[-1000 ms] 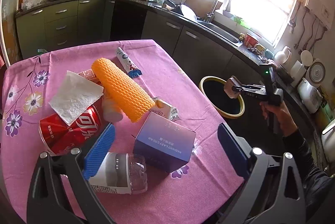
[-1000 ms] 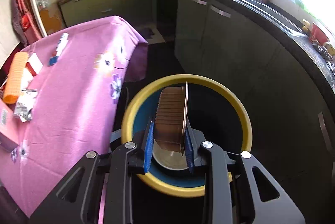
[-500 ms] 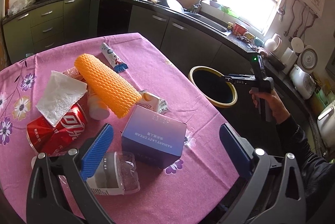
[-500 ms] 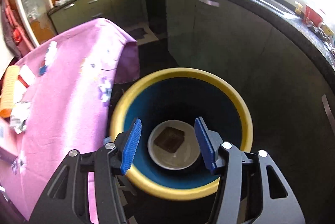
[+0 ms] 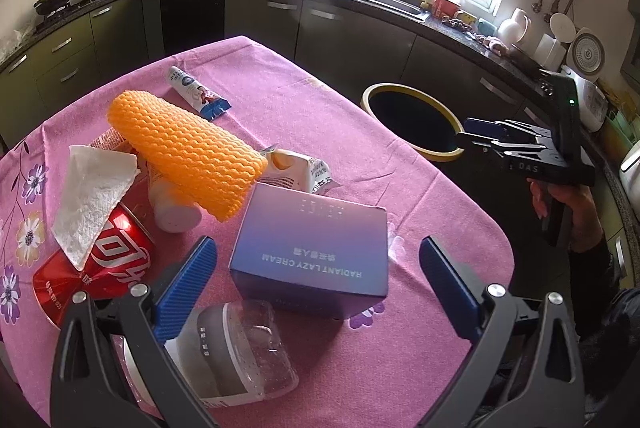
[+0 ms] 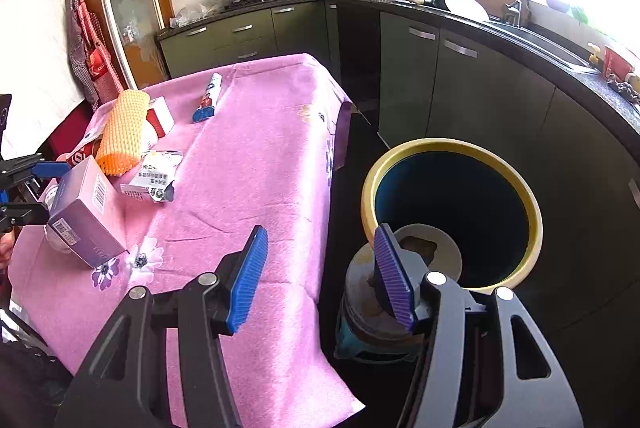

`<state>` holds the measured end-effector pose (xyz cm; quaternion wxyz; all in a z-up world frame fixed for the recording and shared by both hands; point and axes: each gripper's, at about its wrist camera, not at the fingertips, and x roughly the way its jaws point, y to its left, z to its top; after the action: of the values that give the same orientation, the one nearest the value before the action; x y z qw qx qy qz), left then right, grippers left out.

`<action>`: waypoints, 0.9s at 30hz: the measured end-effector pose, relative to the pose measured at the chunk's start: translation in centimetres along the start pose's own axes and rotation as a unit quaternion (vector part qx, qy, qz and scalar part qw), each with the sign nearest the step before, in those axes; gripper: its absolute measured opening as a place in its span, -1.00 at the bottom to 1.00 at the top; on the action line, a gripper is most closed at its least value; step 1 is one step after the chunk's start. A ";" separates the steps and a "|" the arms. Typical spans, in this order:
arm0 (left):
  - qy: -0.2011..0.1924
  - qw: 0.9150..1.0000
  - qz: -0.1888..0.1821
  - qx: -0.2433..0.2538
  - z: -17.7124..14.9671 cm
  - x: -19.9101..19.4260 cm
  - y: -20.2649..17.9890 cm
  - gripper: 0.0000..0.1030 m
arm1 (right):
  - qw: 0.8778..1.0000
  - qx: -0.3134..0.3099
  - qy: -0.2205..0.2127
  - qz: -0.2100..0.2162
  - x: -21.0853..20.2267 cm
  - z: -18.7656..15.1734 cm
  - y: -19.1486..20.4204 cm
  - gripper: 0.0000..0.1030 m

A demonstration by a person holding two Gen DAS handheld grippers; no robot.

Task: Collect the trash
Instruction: 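Drop the brown item into the bin by opening the right gripper, then grasp the purple Radiant Lazy Cream box with the left gripper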

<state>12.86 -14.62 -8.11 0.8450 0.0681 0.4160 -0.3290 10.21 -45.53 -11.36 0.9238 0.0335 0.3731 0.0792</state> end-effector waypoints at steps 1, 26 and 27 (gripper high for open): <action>0.002 1.000 0.000 -0.002 0.0 0.3 0.2 0.87 | 1.000 0.002 -0.003 0.002 -0.2 -0.2 0.3 0.08; 0.019 1.000 0.007 0.005 -1.1 2.2 0.1 0.50 | 1.000 0.008 0.005 0.001 -0.1 -0.8 0.7 0.10; 0.017 1.000 0.007 0.005 -1.1 2.2 0.2 0.49 | 1.000 0.009 0.005 0.002 -0.1 -0.8 0.7 0.10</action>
<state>13.15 -15.14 -10.49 0.8397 0.0807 0.4285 -0.3237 9.48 -44.87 -11.74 0.9216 0.0421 0.3780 0.0778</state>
